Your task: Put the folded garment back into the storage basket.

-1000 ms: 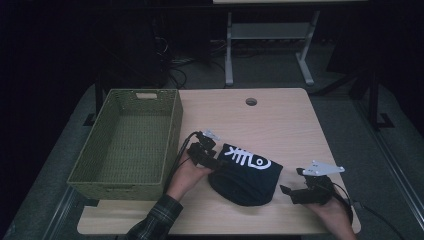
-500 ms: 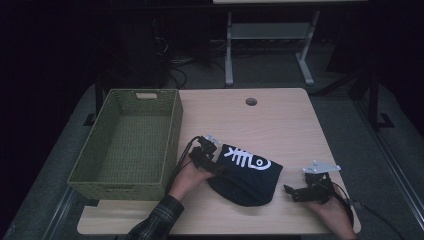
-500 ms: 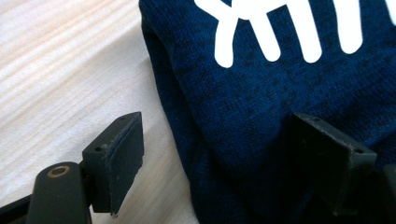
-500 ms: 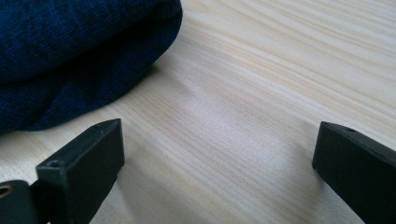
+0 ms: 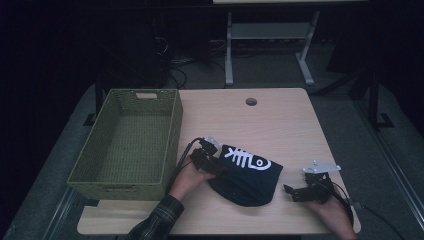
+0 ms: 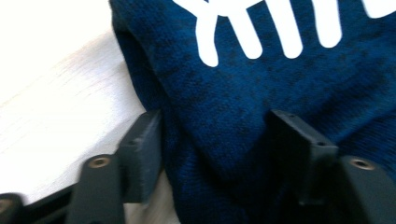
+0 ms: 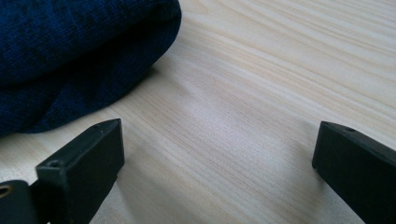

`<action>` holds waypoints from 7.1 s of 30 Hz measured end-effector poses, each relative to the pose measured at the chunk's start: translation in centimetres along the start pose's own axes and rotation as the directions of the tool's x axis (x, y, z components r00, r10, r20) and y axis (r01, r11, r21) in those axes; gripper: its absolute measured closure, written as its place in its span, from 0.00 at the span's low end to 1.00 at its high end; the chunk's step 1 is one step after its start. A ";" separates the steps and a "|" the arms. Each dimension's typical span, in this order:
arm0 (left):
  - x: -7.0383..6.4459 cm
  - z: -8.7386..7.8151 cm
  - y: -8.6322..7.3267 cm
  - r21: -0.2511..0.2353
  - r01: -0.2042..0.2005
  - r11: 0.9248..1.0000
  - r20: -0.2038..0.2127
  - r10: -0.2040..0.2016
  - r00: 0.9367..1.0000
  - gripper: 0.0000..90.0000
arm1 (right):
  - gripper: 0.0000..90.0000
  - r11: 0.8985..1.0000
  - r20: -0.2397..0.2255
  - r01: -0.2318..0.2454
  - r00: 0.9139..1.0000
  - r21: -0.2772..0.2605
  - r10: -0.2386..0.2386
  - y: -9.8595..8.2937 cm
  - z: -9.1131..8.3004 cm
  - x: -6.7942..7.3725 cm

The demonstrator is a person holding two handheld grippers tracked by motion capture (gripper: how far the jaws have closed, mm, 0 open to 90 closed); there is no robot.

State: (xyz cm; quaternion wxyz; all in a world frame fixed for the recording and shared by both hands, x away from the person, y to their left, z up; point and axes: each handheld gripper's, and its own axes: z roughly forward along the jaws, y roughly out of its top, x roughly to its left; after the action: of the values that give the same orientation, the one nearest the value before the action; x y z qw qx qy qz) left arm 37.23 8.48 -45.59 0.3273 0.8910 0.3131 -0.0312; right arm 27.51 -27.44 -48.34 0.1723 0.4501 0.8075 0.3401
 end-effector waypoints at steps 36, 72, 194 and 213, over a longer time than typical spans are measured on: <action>-1.5 -2.3 2.3 0.043 -0.010 0.999 0.072 0.007 0.997 0.83 | 0.02 1.000 0.000 -0.005 1.000 0.004 0.005 0.1 0.0 0.0; -4.4 -11.6 6.9 0.025 -0.104 0.994 0.057 0.102 0.993 0.84 | 0.02 1.000 0.000 -0.006 1.000 0.000 0.006 0.1 0.1 0.0; 9.0 -28.8 -10.7 -0.164 0.344 0.924 -0.144 -0.368 0.919 0.84 | 0.02 1.000 0.008 -0.006 1.000 -0.001 0.006 0.1 0.2 -0.1; 12.0 -24.6 -11.6 -0.039 0.371 0.928 -0.317 -0.363 0.876 0.83 | 0.02 1.000 0.008 -0.006 1.000 -0.001 0.006 0.1 0.2 -0.1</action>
State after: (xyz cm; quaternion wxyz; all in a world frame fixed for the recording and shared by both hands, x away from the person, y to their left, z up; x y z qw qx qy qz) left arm 36.48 36.62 -36.00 0.2505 0.8123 0.5246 0.0479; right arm 27.75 -27.43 -48.36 0.1748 0.4539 0.8051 0.3394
